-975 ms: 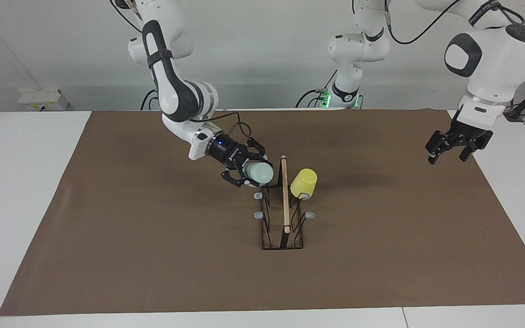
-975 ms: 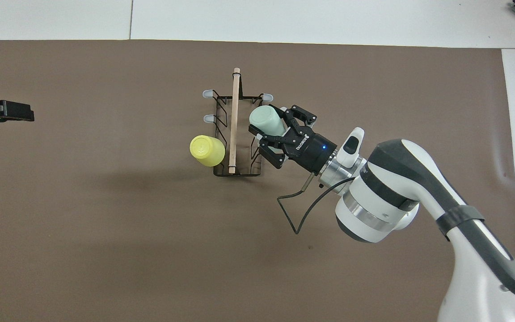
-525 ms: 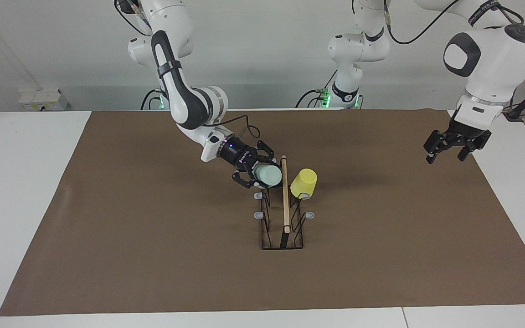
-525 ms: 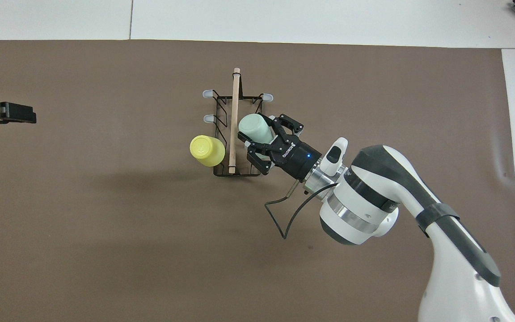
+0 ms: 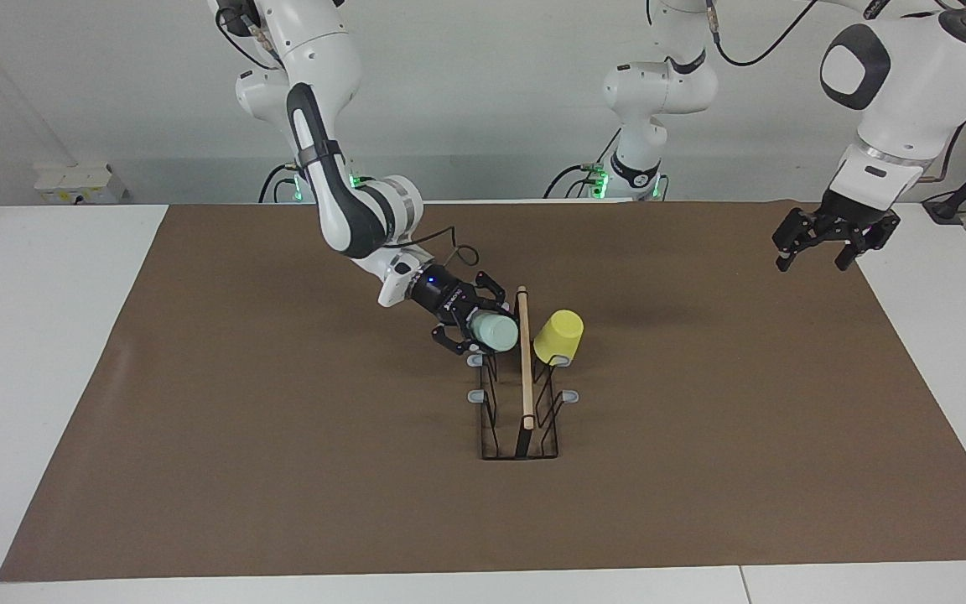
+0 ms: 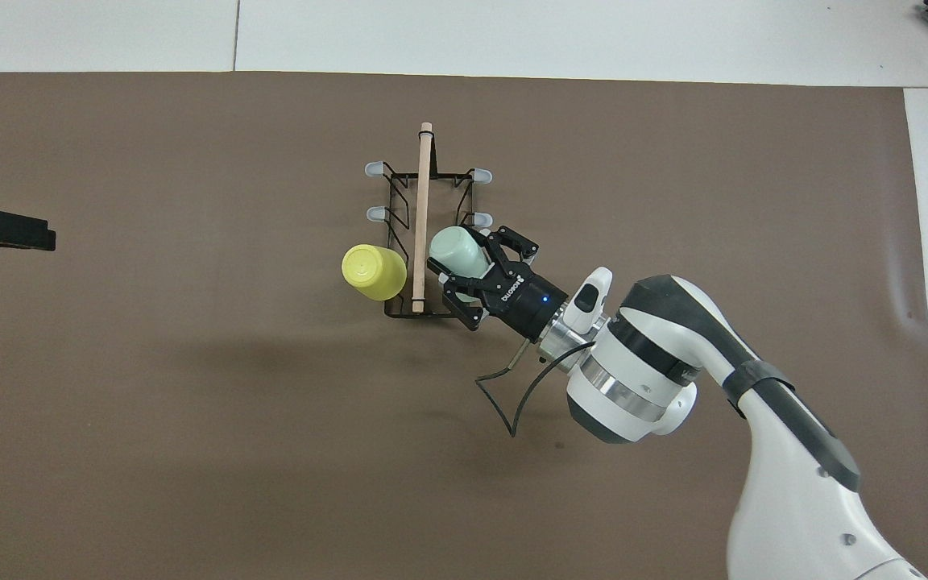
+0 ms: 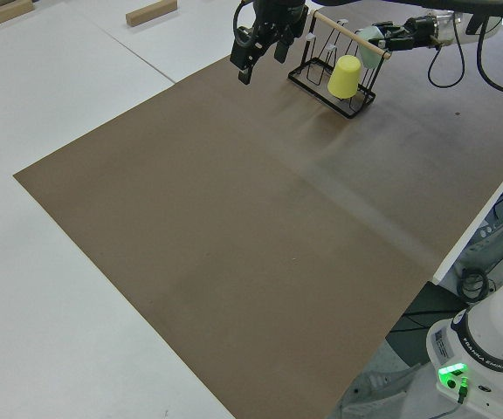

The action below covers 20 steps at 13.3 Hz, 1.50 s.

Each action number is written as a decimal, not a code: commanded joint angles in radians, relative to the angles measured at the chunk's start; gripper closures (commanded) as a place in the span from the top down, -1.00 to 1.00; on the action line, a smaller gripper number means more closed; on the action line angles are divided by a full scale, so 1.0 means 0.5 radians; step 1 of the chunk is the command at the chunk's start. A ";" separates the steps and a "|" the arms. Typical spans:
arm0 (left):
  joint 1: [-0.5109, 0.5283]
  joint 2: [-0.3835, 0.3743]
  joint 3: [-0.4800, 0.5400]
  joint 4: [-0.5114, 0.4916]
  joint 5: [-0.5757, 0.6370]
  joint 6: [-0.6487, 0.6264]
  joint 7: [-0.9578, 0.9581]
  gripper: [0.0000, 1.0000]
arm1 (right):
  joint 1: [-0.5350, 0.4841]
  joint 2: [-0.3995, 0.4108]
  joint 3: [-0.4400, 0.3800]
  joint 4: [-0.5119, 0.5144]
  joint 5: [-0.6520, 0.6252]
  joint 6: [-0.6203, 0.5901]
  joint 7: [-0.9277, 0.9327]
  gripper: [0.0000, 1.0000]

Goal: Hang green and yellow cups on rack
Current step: 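Lower the green cup onto a rack peg and open the right gripper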

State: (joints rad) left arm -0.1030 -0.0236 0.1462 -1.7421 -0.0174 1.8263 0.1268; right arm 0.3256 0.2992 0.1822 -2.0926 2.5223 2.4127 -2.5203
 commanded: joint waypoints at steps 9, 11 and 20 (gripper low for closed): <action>0.003 0.038 0.005 0.211 -0.036 -0.321 0.219 1.00 | 0.005 -0.022 0.007 -0.079 0.100 0.034 -0.083 0.86; 0.010 0.035 0.008 0.198 -0.039 -0.312 0.219 1.00 | 0.017 -0.083 0.007 -0.061 0.097 0.171 -0.074 1.00; 0.000 0.020 0.014 0.168 -0.033 -0.290 0.203 1.00 | 0.177 -0.178 0.010 0.191 0.067 0.743 0.181 1.00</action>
State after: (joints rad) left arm -0.1003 -0.0167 0.1485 -1.6676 -0.0191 1.6939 0.2167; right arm 0.4109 0.2093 0.1867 -2.0124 2.5231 2.7424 -2.4419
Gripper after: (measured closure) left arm 0.000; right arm 0.000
